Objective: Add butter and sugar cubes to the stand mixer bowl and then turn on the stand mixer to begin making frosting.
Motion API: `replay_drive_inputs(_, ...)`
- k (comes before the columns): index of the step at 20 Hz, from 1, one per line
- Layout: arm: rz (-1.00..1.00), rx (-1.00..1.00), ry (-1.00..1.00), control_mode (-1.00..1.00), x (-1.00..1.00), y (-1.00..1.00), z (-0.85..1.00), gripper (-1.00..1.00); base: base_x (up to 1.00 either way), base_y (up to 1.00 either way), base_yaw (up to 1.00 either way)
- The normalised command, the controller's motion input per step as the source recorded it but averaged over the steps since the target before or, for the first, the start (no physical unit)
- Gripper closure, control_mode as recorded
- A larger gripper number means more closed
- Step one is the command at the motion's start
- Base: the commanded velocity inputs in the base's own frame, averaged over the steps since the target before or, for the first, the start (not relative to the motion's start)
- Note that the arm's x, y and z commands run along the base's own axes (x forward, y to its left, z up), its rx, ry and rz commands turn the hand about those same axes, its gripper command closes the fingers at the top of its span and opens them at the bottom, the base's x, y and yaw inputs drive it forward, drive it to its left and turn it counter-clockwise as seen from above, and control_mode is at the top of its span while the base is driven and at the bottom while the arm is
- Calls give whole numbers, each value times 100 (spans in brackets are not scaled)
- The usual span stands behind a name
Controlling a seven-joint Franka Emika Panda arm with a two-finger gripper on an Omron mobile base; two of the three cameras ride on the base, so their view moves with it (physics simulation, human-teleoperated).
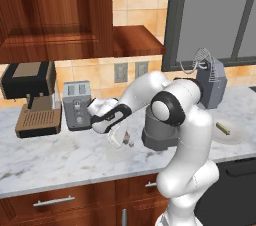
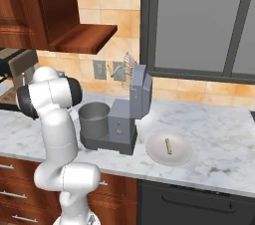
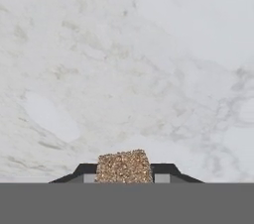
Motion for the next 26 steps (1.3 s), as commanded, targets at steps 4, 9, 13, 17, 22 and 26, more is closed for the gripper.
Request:
replay_drive_inputs(4,0,2,0,-100,0,0,1,100,0,0,0)
replay_drive_inputs(9,0,11,-7,-100,-23,0,72,100,0,0,0)
replay_drive_inputs(13,0,12,-20,-100,-62,-4,90,100,0,0,0)
replay_drive_inputs(17,0,9,-26,-100,-90,-24,67,100,0,0,0)
replay_drive_inputs(22,0,9,-24,-100,-76,-24,77,100,0,0,0)
replay_drive_inputs(26,0,12,-18,-100,-19,-36,92,100,0,0,0)
